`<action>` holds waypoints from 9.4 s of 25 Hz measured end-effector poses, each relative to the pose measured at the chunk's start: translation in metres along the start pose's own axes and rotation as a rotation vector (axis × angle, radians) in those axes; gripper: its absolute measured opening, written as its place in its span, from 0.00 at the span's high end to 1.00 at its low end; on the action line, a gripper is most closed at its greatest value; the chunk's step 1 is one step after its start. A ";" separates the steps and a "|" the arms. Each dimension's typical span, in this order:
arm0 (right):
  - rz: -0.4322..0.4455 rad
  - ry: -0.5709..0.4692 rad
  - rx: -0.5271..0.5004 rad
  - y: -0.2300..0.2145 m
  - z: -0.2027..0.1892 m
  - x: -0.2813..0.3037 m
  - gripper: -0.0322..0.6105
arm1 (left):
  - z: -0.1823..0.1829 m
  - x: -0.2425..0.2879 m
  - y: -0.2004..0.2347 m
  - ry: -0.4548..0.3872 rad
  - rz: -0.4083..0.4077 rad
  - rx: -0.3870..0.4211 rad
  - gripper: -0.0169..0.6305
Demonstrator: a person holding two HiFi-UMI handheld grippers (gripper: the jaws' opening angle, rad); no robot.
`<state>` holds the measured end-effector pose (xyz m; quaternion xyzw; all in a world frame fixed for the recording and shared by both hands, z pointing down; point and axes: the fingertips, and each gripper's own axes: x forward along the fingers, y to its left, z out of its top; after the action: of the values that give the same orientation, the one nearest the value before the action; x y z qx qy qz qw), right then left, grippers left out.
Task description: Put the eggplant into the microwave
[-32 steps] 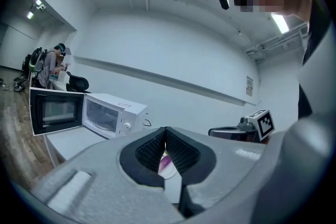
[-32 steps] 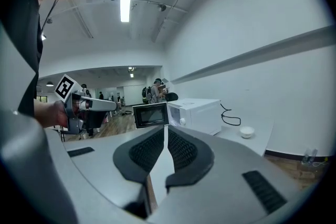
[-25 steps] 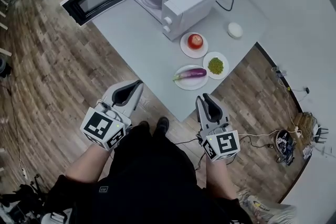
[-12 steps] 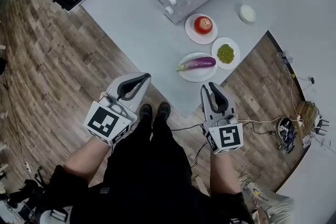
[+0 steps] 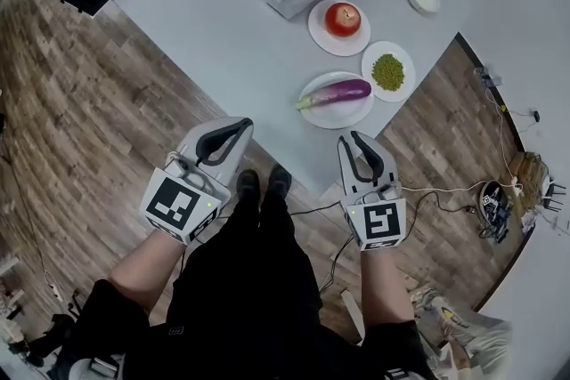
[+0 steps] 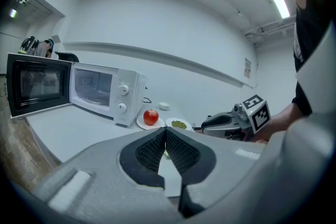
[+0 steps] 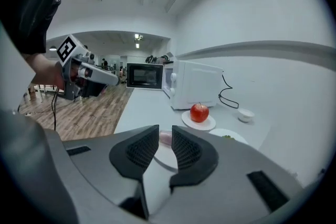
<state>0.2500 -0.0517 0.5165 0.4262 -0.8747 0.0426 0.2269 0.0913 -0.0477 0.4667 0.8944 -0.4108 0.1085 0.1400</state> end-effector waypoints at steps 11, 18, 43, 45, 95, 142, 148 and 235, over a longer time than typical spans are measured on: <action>-0.014 0.124 -0.238 -0.002 -0.059 0.022 0.79 | -0.027 0.035 0.015 0.033 -0.018 0.045 0.96; -0.019 0.195 -0.431 -0.006 -0.080 0.036 0.77 | -0.033 0.044 0.012 0.027 -0.032 0.054 0.96; -0.106 0.305 -0.780 0.002 -0.083 0.077 0.79 | -0.053 0.032 0.039 0.051 -0.010 0.052 0.96; -0.115 0.312 -0.806 0.002 -0.083 0.080 0.81 | -0.052 0.031 0.040 0.049 -0.008 0.050 0.96; -0.351 0.265 -1.215 -0.006 -0.065 0.093 0.91 | -0.058 0.028 0.056 0.064 0.001 0.059 0.96; -0.379 -0.082 -1.266 0.019 0.128 -0.057 0.91 | 0.115 -0.072 -0.047 -0.094 0.225 0.132 0.96; -0.385 -0.101 -1.279 0.031 0.145 -0.051 0.91 | 0.114 -0.088 -0.034 -0.104 0.229 0.131 0.96; -0.703 0.278 -1.132 0.057 0.208 0.407 0.91 | 0.108 0.033 0.411 -0.061 -0.233 0.234 0.96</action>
<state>-0.0860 -0.3671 0.5139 0.4912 -0.5344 -0.4438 0.5256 -0.1937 -0.3639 0.4419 0.9490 -0.2930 0.1116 0.0338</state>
